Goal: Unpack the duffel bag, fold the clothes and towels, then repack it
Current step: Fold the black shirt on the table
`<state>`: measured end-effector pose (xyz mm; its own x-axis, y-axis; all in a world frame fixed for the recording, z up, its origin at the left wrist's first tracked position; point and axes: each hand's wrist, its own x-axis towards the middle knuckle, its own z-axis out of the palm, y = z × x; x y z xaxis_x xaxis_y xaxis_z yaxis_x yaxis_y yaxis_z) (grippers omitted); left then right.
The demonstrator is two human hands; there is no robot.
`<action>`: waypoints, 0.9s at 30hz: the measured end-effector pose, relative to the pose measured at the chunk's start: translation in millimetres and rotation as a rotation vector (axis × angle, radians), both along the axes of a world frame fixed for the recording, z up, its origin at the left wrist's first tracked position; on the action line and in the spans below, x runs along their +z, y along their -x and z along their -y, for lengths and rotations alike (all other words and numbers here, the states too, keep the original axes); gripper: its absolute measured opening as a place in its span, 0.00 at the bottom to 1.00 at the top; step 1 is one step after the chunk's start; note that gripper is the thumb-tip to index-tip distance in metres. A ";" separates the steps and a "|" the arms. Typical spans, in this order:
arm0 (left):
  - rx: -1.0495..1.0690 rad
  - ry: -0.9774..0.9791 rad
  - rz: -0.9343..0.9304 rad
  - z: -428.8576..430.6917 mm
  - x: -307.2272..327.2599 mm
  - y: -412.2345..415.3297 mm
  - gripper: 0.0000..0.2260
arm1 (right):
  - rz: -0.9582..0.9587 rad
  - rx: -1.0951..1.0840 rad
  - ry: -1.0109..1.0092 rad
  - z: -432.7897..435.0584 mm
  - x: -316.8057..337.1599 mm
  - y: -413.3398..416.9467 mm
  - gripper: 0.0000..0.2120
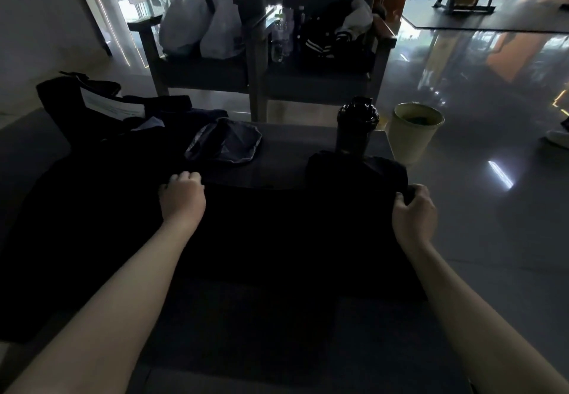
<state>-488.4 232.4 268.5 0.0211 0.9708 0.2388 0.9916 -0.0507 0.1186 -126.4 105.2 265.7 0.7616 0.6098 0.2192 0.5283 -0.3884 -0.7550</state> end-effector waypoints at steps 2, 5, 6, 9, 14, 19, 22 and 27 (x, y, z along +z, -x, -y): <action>-0.142 -0.084 0.016 22.9 -10.1 -14.6 0.14 | 0.183 0.052 0.032 9.4 -3.5 15.7 0.19; -0.341 0.008 0.028 69.6 -22.9 -41.3 0.20 | 0.466 0.248 -0.016 34.5 -14.3 55.3 0.17; -0.349 0.092 0.007 81.4 -27.4 -47.7 0.22 | 0.527 0.340 -0.009 43.4 -21.9 68.7 0.15; -0.299 0.310 -0.053 100.1 -40.4 -51.7 0.25 | 0.525 0.577 0.219 65.9 -42.3 96.8 0.21; -0.229 0.423 0.018 112.5 -49.0 -42.2 0.27 | 0.438 0.656 0.588 72.1 -50.6 99.5 0.28; -0.213 0.425 0.019 135.8 -48.4 -37.3 0.27 | 0.423 0.683 0.648 91.8 -44.7 103.8 0.28; -0.214 0.428 0.004 158.7 -48.9 -32.1 0.27 | 0.414 0.687 0.645 116.1 -44.8 107.7 0.29; -0.217 0.444 -0.033 191.4 -48.6 -19.2 0.26 | 0.470 0.683 0.629 140.4 -35.9 114.0 0.31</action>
<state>-469.2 41.0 219.8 0.2348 0.9509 -0.2015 0.9674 -0.2084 0.1440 -240.4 -35.3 229.8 0.1308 0.9861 -0.1025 0.9724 -0.1478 -0.1806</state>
